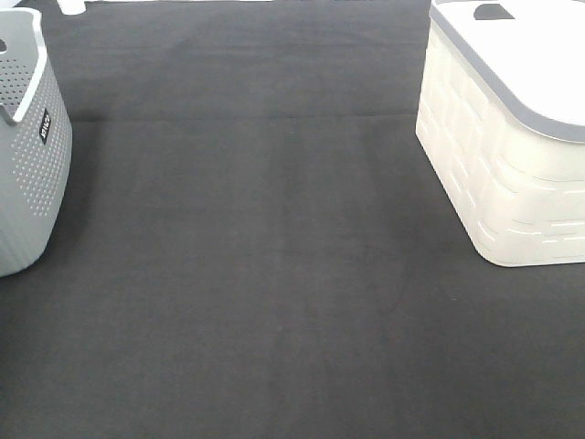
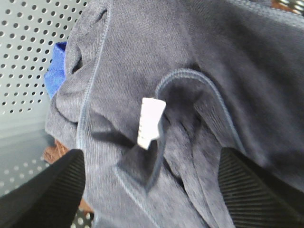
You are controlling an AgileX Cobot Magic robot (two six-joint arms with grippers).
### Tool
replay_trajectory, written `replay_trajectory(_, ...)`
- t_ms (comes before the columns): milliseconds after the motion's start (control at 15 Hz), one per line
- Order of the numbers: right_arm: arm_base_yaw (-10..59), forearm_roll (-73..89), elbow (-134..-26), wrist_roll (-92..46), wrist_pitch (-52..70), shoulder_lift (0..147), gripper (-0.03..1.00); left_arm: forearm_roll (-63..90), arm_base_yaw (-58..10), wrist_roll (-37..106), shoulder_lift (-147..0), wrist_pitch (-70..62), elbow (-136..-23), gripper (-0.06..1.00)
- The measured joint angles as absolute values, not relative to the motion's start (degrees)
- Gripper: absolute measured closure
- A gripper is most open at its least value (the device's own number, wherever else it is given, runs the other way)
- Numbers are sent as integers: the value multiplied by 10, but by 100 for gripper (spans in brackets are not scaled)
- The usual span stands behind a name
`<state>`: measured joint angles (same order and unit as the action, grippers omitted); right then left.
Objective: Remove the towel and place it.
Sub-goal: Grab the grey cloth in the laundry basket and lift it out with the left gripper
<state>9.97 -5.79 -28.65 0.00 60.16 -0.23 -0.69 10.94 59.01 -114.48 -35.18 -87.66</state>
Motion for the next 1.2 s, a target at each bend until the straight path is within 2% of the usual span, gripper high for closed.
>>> replay_trajectory(400,100,-58,-286,0,602,-2,27,-7,109,592,-1181,-309,-877,22)
replay_trajectory(600,100,-58,-286,0,602,-2,27,-7,109,592,-1190,-304,-877,30)
replay_trajectory(800,100,-58,-286,0,602,-2,27,-7,109,586,-1191,-296,-877,50)
replay_trajectory(1000,100,-58,-286,0,602,-2,27,-7,109,580,-1191,-288,-877,84)
replay_trajectory(1133,100,-58,-286,0,602,-2,27,-7,109,575,-1191,-288,-877,94)
replay_trajectory(1200,100,-58,-286,0,602,-2,27,-7,109,569,-1191,-288,-877,94)
